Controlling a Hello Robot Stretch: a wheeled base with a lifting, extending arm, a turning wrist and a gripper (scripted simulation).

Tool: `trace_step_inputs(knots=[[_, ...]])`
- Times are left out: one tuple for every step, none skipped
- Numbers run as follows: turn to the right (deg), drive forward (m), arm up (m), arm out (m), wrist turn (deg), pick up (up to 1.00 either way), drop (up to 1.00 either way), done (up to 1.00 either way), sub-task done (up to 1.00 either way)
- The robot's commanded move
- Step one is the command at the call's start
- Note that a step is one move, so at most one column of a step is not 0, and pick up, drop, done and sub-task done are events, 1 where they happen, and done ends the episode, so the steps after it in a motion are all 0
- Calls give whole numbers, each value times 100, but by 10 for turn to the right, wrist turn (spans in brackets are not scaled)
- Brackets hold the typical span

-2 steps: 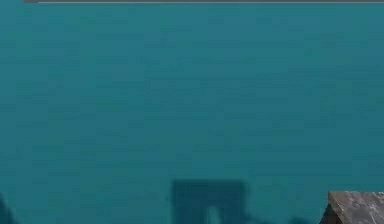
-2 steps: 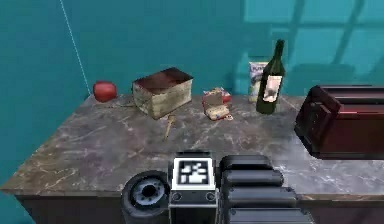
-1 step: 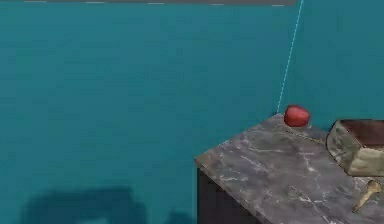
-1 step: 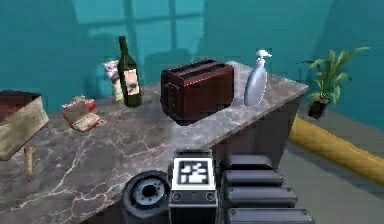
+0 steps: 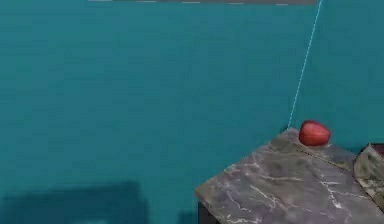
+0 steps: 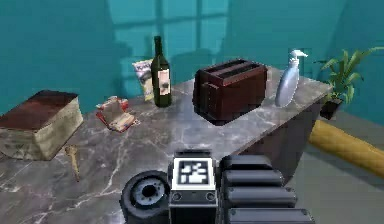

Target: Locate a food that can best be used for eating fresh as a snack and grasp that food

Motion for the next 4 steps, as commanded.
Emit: trace_step_inputs(knots=[[-450, 0, 0, 0, 0, 0, 0, 0, 0], [-90, 0, 0, 0, 0, 0, 0, 0, 0], [450, 0, 0, 0, 0, 0, 0, 0, 0], [450, 0, 0, 0, 0, 0, 0, 0, 0]])
